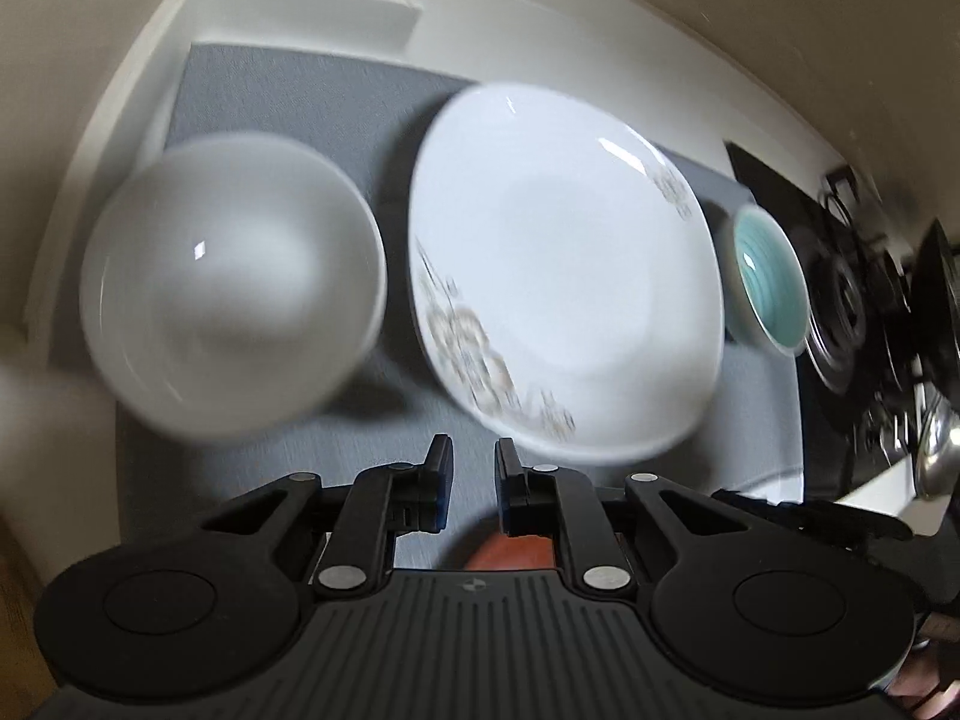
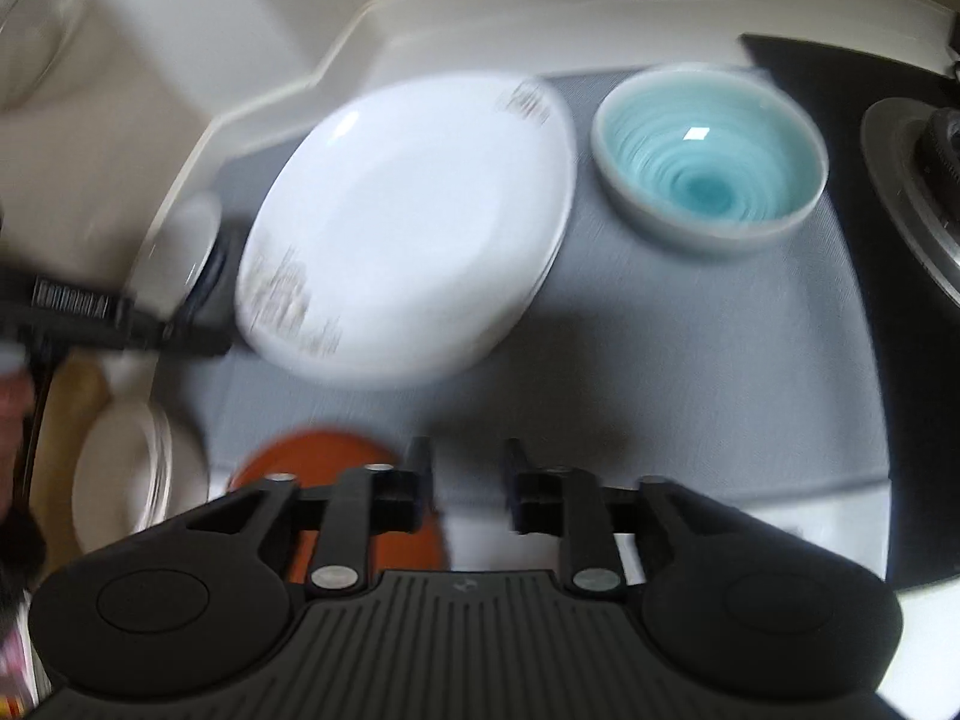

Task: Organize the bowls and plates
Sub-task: 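Move both grippers to the brown plate and grip its rim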

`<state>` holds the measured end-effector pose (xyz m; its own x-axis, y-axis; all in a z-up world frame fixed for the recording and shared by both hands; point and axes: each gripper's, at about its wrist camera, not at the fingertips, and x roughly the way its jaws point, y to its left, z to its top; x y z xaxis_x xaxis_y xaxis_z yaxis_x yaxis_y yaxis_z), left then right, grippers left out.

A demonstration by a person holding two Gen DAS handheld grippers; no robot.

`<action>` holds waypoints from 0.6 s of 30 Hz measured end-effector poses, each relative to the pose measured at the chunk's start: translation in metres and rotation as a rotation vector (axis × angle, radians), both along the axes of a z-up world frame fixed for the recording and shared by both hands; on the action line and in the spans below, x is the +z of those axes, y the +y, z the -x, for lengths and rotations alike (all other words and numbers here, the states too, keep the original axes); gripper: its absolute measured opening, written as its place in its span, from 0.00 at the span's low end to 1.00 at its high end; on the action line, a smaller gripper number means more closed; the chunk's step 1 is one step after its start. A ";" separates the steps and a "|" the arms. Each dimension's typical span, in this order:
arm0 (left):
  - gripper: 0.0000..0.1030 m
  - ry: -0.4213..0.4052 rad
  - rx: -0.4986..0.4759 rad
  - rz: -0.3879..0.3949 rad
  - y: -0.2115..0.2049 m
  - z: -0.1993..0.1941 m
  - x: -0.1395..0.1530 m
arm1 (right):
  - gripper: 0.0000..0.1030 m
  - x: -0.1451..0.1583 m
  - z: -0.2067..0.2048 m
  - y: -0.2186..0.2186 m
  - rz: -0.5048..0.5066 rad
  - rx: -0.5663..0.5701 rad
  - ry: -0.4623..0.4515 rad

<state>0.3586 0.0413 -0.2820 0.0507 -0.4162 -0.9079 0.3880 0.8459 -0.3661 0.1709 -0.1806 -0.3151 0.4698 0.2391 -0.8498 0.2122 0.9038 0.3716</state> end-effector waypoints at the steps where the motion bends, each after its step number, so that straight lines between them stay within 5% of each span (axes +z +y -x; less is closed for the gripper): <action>1: 0.18 0.006 -0.005 -0.005 -0.001 0.006 -0.001 | 0.40 -0.003 0.006 0.007 0.003 0.032 0.012; 5: 0.23 0.039 -0.020 -0.028 -0.004 0.023 -0.010 | 0.39 -0.022 0.018 0.035 0.065 0.148 0.061; 9: 0.28 0.049 -0.022 -0.060 -0.010 0.032 -0.018 | 0.09 -0.028 0.013 0.040 0.177 0.196 0.045; 14: 0.30 0.074 -0.061 -0.078 -0.021 0.046 -0.029 | 0.06 -0.028 0.003 0.013 0.139 0.097 0.038; 18: 0.30 0.091 -0.083 -0.102 -0.031 0.055 -0.036 | 0.21 -0.028 0.007 0.007 0.114 0.069 0.064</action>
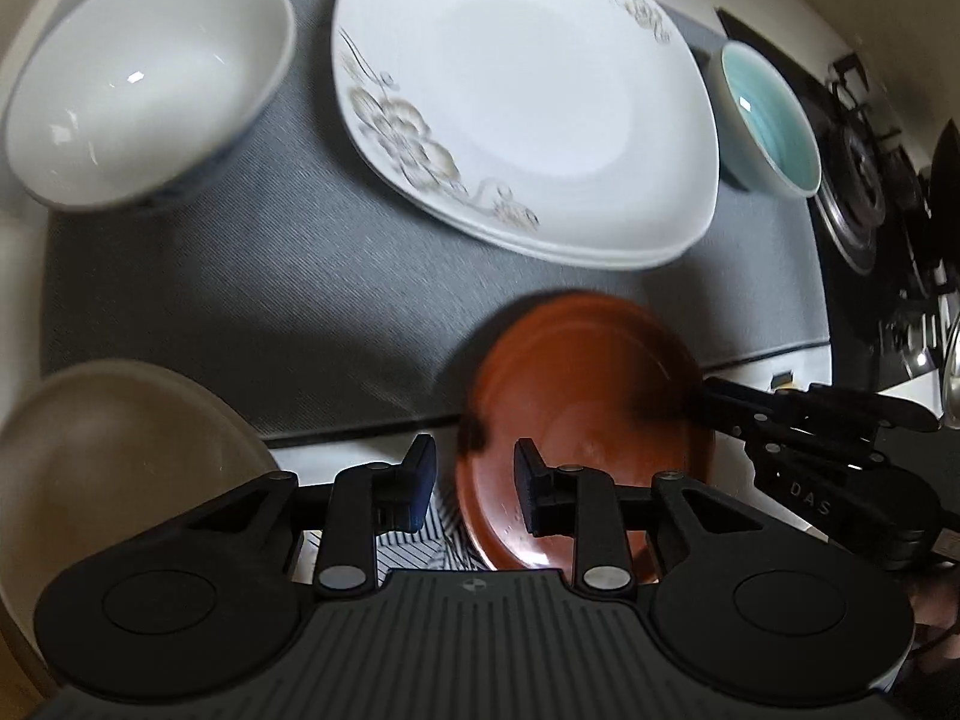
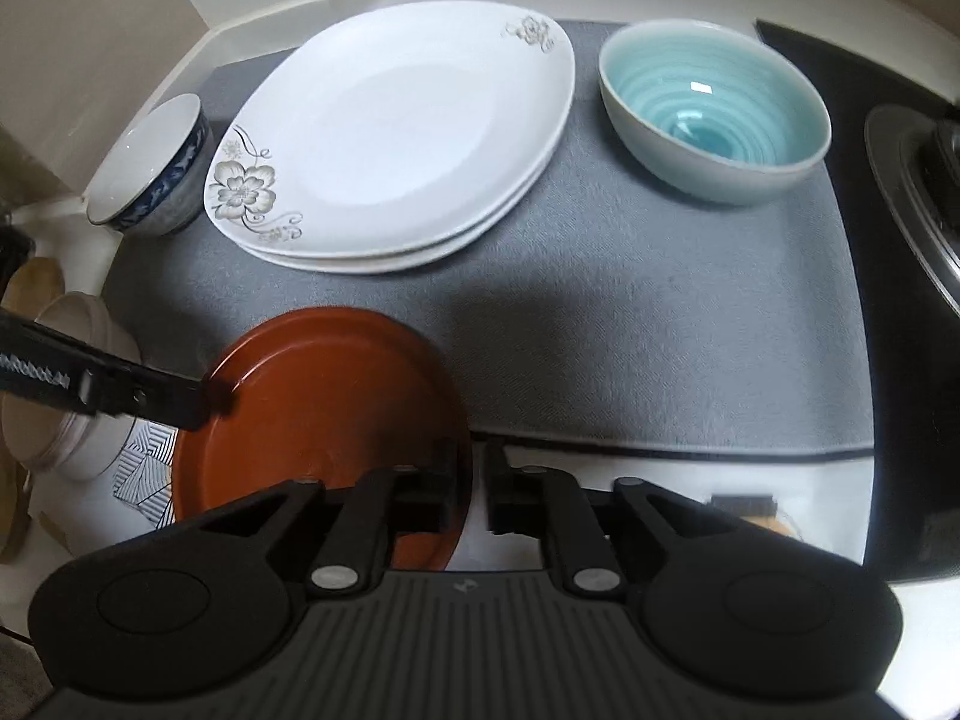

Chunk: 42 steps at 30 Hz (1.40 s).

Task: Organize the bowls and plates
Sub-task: 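Move both grippers to the brown plate and grip its rim, then lift the brown plate and set it onto the stacked white plates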

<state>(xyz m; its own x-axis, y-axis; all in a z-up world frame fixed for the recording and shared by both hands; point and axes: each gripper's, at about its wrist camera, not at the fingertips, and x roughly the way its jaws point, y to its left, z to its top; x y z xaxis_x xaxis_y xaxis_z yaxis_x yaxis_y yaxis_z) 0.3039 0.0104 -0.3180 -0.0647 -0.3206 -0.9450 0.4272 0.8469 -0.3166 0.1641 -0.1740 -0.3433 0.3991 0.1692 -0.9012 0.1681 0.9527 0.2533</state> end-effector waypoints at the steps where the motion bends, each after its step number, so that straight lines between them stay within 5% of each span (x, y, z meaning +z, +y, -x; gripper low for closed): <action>1: 0.29 0.004 0.001 -0.006 -0.002 0.001 -0.002 | 0.26 0.000 0.002 0.000 -0.003 0.001 0.003; 6: 0.27 0.006 -0.015 -0.021 -0.008 0.006 -0.009 | 0.47 -0.001 0.013 0.010 0.008 0.040 -0.019; 9: 0.17 -0.029 -0.050 -0.042 -0.017 0.012 -0.011 | 0.49 -0.002 0.011 0.016 0.035 0.051 -0.041; 11: 0.17 -0.050 -0.072 -0.047 -0.019 0.017 -0.010 | 0.43 -0.002 0.012 0.021 0.071 0.062 -0.055; 13: 0.17 -0.069 -0.087 -0.059 -0.023 0.021 -0.009 | 0.22 -0.001 0.013 0.025 0.139 0.084 -0.059; 16: 0.17 -0.081 -0.093 -0.067 -0.025 0.024 -0.008 | 0.09 -0.003 0.012 0.018 0.112 0.043 -0.058; 27: 0.13 -0.087 -0.083 -0.048 -0.021 0.029 -0.003 | 0.06 0.016 0.027 0.018 0.111 0.035 -0.080; 42: 0.12 -0.242 -0.074 0.043 -0.029 0.030 0.072 | 0.06 0.098 0.030 0.004 0.170 -0.059 -0.233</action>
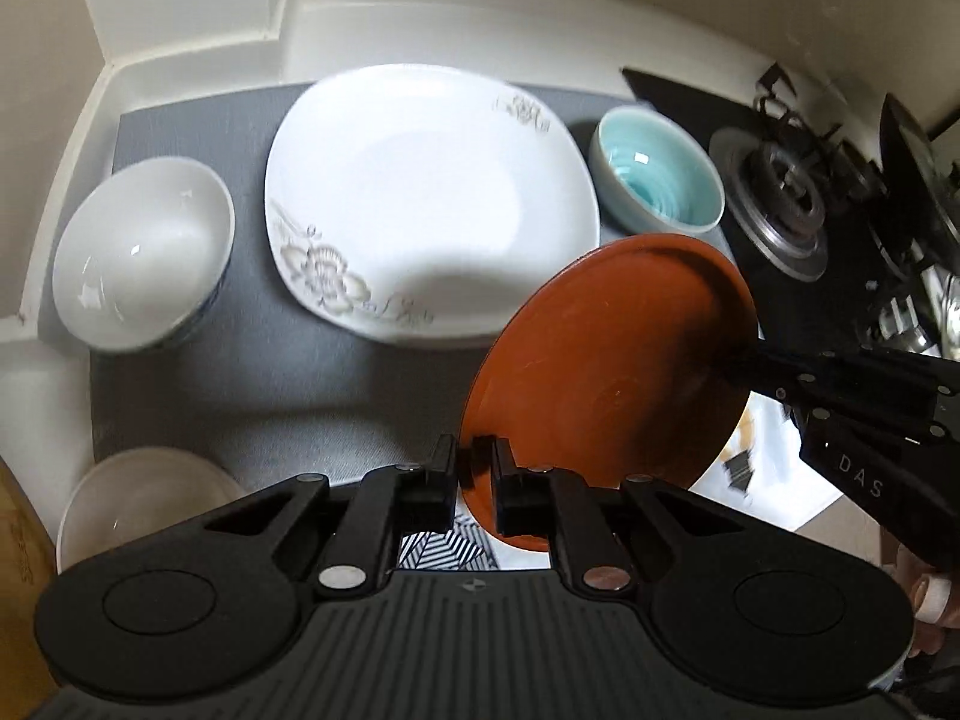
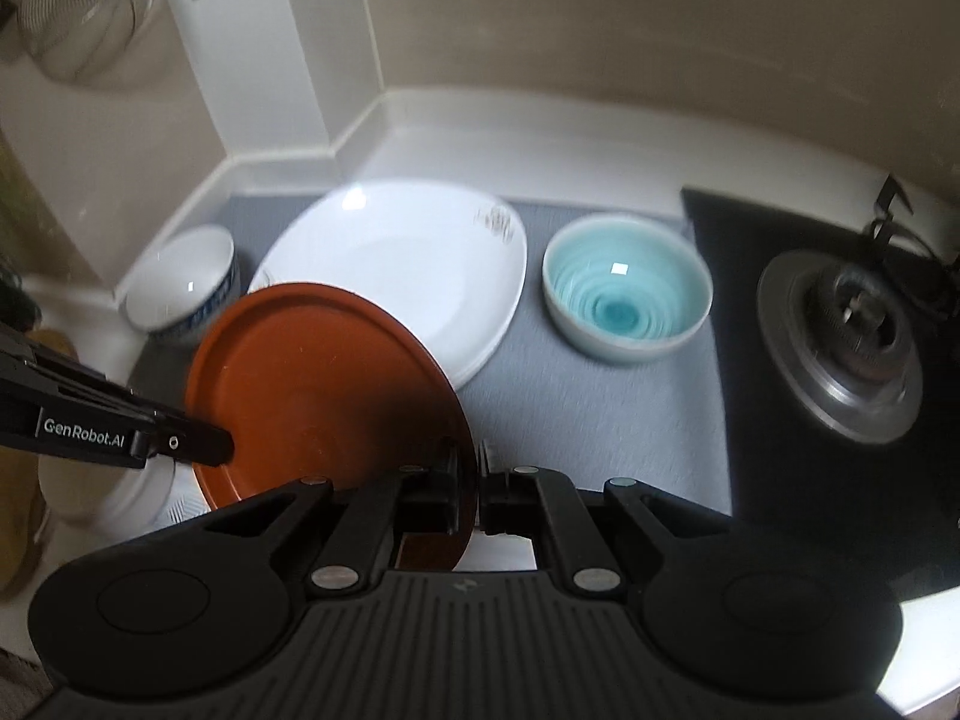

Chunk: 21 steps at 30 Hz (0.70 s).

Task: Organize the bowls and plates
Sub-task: 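Lift the brown plate and set it onto the stacked white plates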

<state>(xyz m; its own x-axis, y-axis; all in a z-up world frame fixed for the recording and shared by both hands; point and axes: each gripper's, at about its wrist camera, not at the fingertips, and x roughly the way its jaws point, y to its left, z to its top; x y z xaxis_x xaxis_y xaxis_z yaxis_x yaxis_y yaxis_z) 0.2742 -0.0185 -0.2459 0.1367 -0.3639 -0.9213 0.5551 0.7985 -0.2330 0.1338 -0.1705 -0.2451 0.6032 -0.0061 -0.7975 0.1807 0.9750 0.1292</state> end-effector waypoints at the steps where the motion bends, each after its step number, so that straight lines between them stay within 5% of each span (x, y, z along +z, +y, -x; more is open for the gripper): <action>1: 0.12 -0.007 0.002 0.007 0.000 -0.001 0.003 | 0.06 0.004 -0.002 -0.001 0.000 -0.001 -0.011; 8: 0.12 0.000 0.062 0.054 -0.002 -0.037 0.008 | 0.06 0.005 -0.033 -0.016 -0.016 -0.010 -0.055; 14: 0.12 -0.121 0.139 0.142 -0.001 -0.089 0.010 | 0.05 -0.007 -0.086 -0.021 -0.037 -0.026 -0.073; 21: 0.07 -0.126 0.162 0.011 -0.030 -0.133 -0.043 | 0.05 -0.056 -0.151 -0.026 -0.037 -0.063 -0.018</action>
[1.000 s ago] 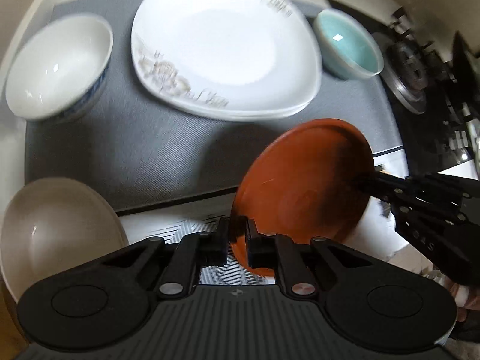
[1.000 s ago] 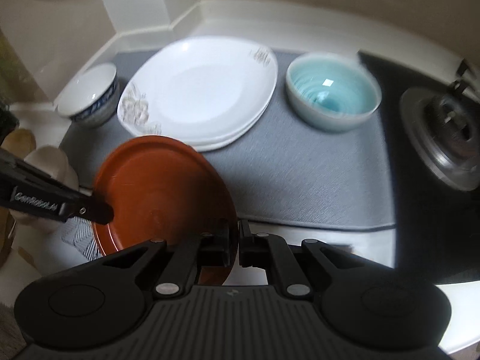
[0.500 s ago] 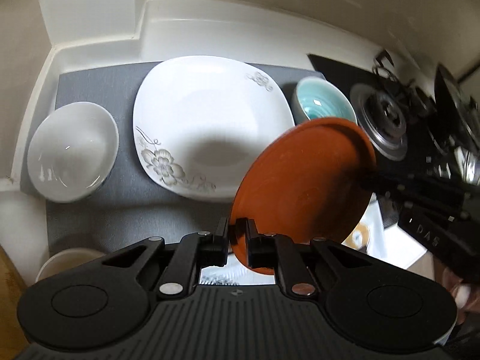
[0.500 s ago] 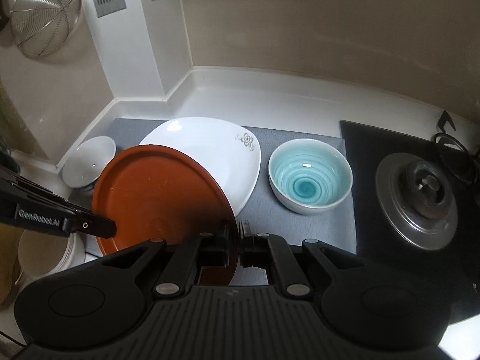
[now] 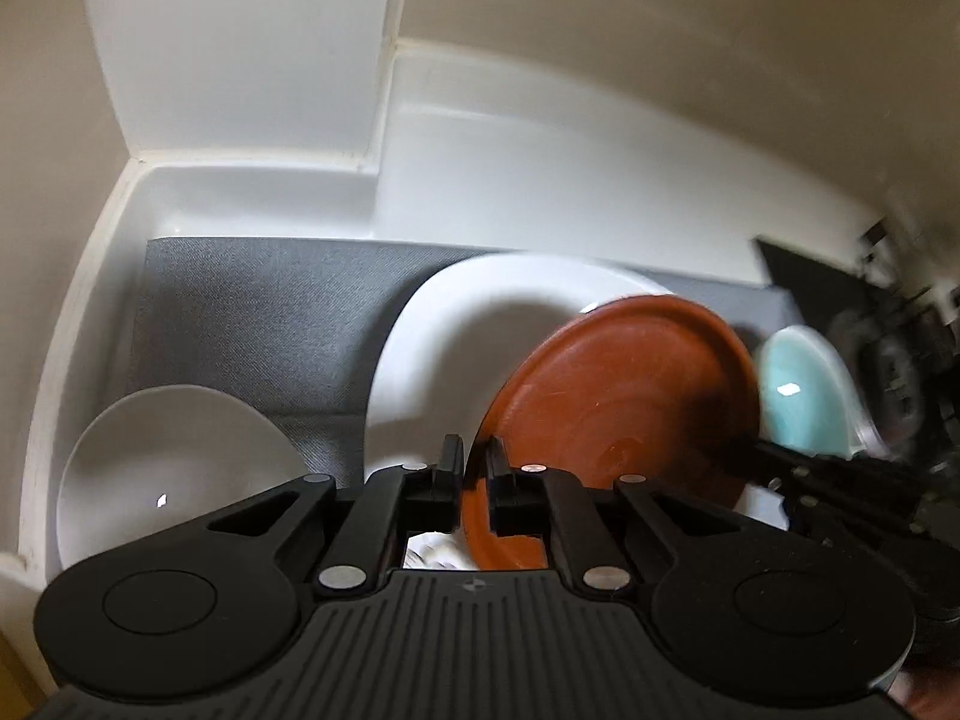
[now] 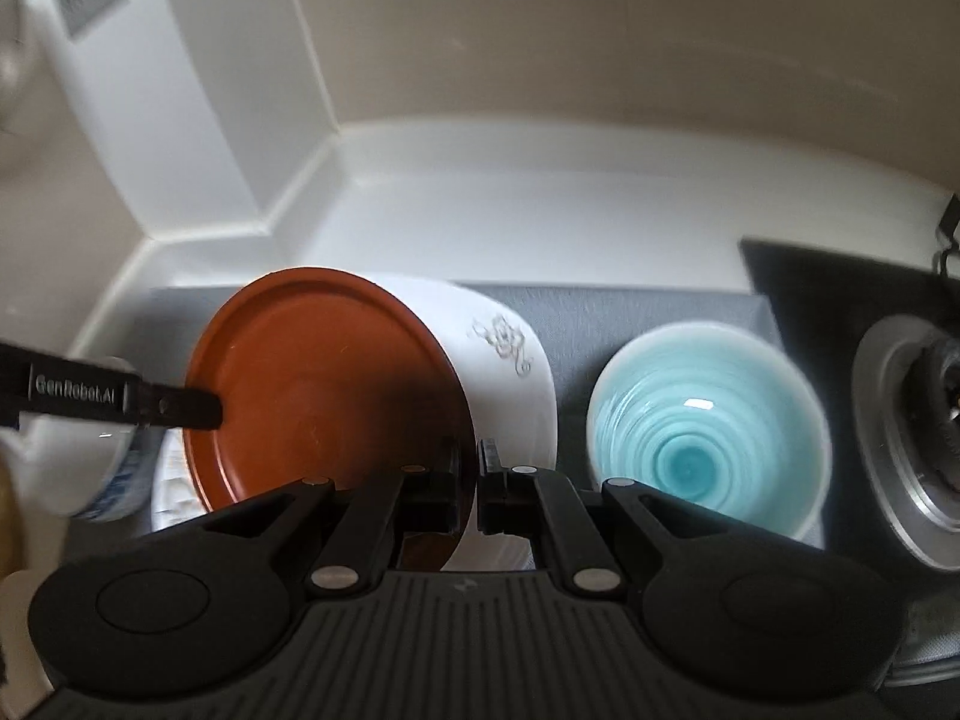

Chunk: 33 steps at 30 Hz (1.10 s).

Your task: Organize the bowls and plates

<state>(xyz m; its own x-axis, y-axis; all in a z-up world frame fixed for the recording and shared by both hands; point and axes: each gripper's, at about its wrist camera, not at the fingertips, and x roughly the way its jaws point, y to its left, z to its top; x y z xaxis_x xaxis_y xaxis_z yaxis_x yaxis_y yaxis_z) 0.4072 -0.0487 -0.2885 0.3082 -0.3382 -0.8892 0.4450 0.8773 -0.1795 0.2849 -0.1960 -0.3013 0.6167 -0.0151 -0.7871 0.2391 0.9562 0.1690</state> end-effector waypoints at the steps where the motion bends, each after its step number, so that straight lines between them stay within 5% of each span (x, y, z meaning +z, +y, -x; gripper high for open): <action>1: 0.07 -0.024 -0.009 -0.035 -0.005 0.001 -0.004 | 0.05 -0.004 -0.004 0.002 -0.002 0.004 0.002; 9: 0.07 -0.192 -0.120 -0.126 -0.029 0.011 -0.024 | 0.08 -0.024 -0.013 0.005 0.029 0.008 0.020; 19: 0.07 -0.188 -0.129 -0.120 -0.026 0.011 -0.028 | 0.10 -0.032 0.004 0.017 0.184 0.118 -0.072; 22: 0.20 -0.096 -0.092 -0.020 -0.011 0.006 -0.017 | 0.35 -0.029 0.009 0.015 0.136 0.135 -0.091; 23: 0.25 -0.106 -0.084 0.022 -0.003 0.009 -0.008 | 0.52 -0.025 0.011 0.014 0.110 0.126 -0.098; 24: 0.36 -0.137 -0.085 0.046 0.005 0.015 0.004 | 0.55 -0.021 0.014 0.014 0.096 0.113 -0.114; 27: 0.56 -0.223 -0.058 0.072 0.034 0.034 0.035 | 0.55 -0.001 0.023 0.021 0.086 0.122 -0.165; 30: 0.56 -0.179 -0.025 0.123 0.068 0.049 0.052 | 0.55 0.019 0.030 0.039 0.049 0.152 -0.216; 33: 0.56 -0.228 0.041 0.114 0.106 0.064 0.055 | 0.56 0.031 0.030 0.066 -0.007 0.221 -0.240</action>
